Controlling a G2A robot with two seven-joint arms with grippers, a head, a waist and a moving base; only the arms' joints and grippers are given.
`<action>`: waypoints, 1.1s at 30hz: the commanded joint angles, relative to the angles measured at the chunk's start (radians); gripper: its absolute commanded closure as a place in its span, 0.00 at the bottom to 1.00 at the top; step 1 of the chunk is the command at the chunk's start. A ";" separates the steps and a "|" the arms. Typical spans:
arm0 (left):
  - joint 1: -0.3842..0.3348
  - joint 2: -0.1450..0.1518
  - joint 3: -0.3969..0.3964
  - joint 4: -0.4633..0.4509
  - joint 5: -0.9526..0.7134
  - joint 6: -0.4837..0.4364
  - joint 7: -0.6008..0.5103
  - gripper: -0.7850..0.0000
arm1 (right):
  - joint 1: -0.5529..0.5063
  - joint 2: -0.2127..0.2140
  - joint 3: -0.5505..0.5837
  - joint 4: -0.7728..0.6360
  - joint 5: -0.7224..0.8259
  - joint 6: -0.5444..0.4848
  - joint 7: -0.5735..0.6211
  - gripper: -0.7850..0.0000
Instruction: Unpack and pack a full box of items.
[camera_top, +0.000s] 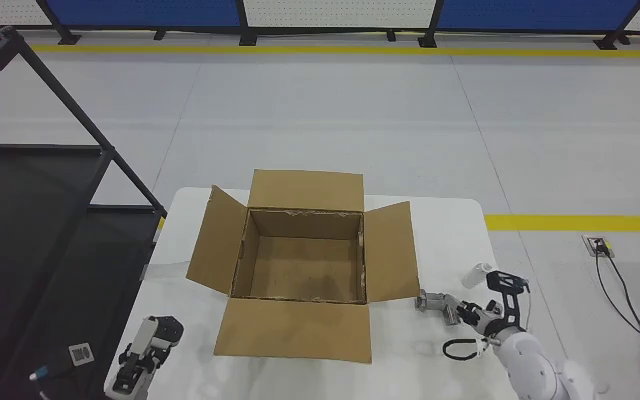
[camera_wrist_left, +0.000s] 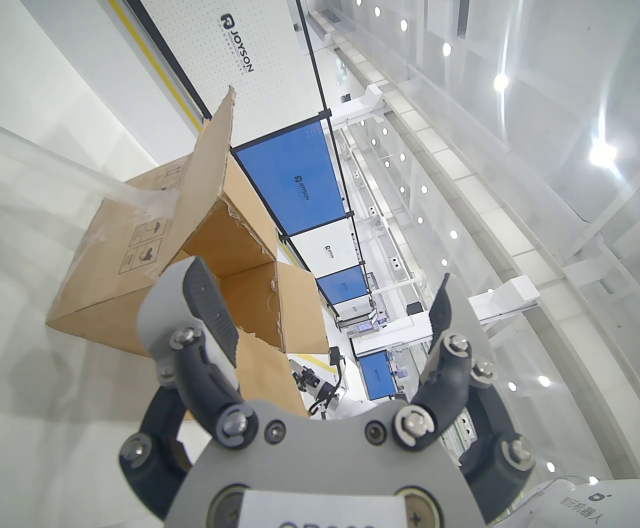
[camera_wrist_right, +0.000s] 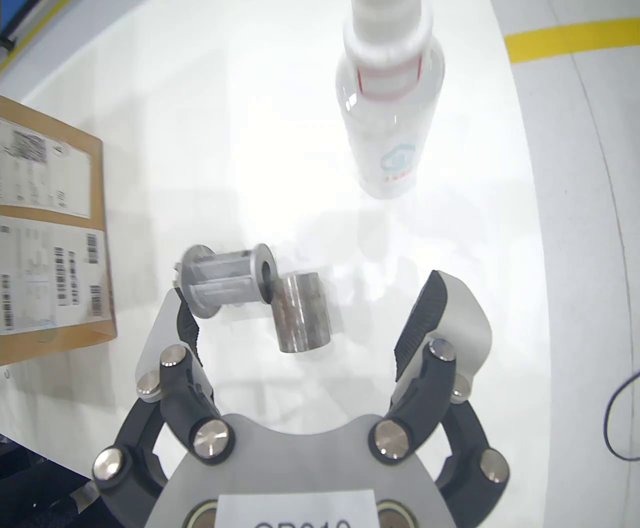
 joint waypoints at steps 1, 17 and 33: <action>-0.003 0.000 -0.002 -0.003 -0.009 -0.002 0.010 0.00 | -0.028 0.001 0.010 -0.044 0.030 -0.043 -0.060 0.00; -0.053 0.001 -0.112 0.019 -0.153 0.030 0.097 0.00 | -0.039 0.026 -0.025 -0.124 0.297 -0.583 -0.151 0.00; -0.036 -0.003 -0.147 0.050 -0.192 0.017 0.088 0.00 | 0.150 0.047 -0.108 0.026 0.490 -0.614 -0.046 0.00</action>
